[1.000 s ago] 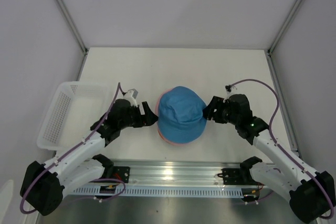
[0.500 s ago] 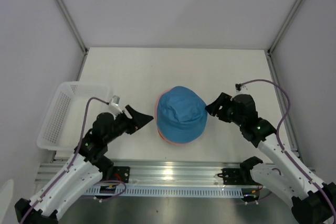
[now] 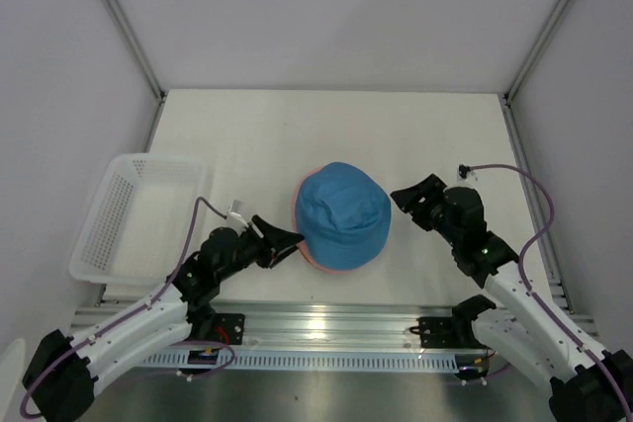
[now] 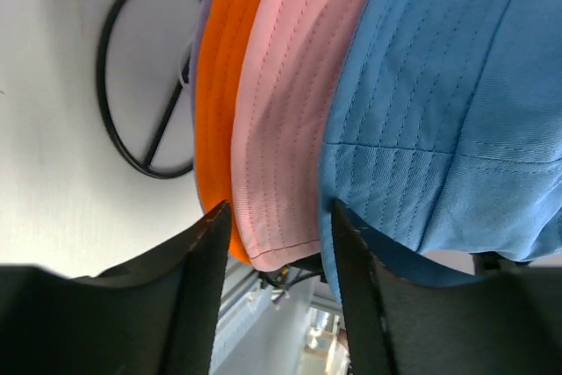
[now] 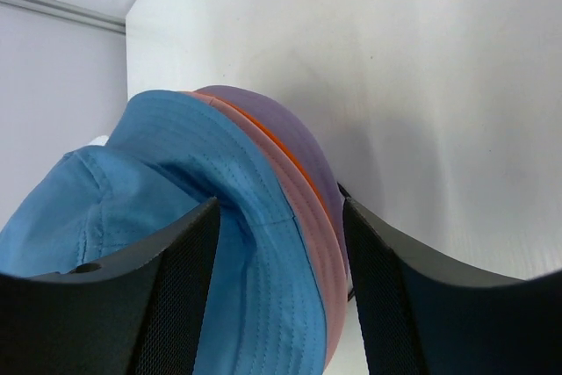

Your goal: Stack the hats

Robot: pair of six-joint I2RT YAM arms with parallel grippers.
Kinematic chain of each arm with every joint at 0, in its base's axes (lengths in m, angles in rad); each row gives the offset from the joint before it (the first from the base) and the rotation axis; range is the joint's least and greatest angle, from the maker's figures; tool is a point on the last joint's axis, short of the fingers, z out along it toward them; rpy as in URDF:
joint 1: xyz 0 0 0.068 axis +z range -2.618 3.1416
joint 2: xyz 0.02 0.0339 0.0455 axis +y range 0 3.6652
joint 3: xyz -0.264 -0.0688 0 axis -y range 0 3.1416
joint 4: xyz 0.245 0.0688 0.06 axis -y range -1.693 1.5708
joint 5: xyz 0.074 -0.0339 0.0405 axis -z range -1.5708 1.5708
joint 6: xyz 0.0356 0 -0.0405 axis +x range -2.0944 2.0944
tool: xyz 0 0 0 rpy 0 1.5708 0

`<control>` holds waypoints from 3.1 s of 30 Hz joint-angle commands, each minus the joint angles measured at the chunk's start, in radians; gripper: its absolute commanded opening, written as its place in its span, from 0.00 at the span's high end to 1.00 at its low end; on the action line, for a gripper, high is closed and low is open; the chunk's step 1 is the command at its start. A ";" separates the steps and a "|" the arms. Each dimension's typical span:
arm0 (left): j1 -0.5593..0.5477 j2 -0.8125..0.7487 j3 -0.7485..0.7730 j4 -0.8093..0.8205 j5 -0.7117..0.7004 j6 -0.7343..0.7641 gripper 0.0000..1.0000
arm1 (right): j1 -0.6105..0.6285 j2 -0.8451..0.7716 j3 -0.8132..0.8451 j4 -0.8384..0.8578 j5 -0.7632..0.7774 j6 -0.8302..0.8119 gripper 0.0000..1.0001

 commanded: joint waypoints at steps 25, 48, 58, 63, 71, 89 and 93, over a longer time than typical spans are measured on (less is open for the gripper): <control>-0.055 0.033 -0.082 0.374 -0.082 0.071 0.46 | -0.011 0.148 0.022 0.211 -0.103 0.011 0.43; -0.055 -0.080 -0.030 0.069 -0.166 0.122 0.99 | -0.006 0.184 0.007 0.191 -0.123 -0.005 0.93; -0.055 0.045 -0.024 0.004 -0.148 0.122 0.99 | 0.012 0.237 0.011 0.146 -0.166 -0.081 0.92; -0.054 0.117 -0.022 0.034 -0.139 0.120 0.99 | 0.011 0.214 -0.004 0.136 -0.166 -0.109 0.80; -0.054 -0.039 -0.002 -0.086 -0.209 0.175 0.99 | -0.072 0.138 0.056 0.042 -0.163 -0.170 0.42; -0.055 0.044 0.030 -0.041 -0.173 0.205 0.99 | -0.071 0.307 0.104 0.358 -0.473 -0.161 0.44; -0.055 0.044 0.028 -0.035 -0.168 0.208 0.99 | -0.057 0.345 0.100 0.352 -0.454 -0.184 0.47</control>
